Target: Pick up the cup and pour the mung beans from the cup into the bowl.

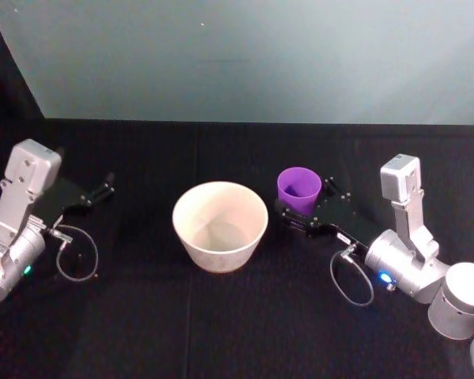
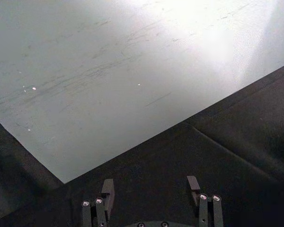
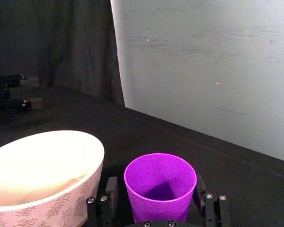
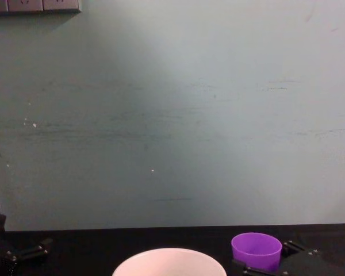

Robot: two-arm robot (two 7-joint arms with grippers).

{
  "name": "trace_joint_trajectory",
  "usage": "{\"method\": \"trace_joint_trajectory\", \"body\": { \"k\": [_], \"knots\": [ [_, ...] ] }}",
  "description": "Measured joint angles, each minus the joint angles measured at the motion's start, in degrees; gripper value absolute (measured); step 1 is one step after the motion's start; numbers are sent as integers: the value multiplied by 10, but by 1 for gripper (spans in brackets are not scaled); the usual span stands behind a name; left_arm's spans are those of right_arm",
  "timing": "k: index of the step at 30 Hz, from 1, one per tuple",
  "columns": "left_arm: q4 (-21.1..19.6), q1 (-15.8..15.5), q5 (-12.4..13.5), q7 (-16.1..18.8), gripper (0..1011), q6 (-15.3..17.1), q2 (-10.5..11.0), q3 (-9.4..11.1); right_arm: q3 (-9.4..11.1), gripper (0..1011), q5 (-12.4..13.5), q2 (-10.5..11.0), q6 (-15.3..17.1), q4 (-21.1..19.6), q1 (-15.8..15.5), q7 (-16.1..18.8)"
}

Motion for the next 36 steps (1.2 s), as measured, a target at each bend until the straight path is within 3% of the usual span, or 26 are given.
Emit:
{"method": "trace_joint_trajectory", "body": {
  "k": [9,21,26,27,29,30,36],
  "knots": [
    [0,0,0,0,1000,0,0,0,-1,792,0,0,0,-1,0,0],
    [0,0,0,0,1000,0,0,0,1,736,1,4,4,-13,-5,0],
    [0,0,0,0,1000,0,0,0,15,735,14,22,39,-87,-29,-3],
    [0,0,0,0,1000,0,0,0,15,735,14,22,39,-87,-29,-3],
    [0,0,0,0,1000,0,0,0,27,736,33,36,67,-132,-40,-3],
    [0,0,0,0,1000,0,0,0,27,736,33,36,67,-132,-40,-3],
    [0,0,0,0,1000,0,0,0,45,736,63,71,129,-222,-52,-11]
  ]
}}
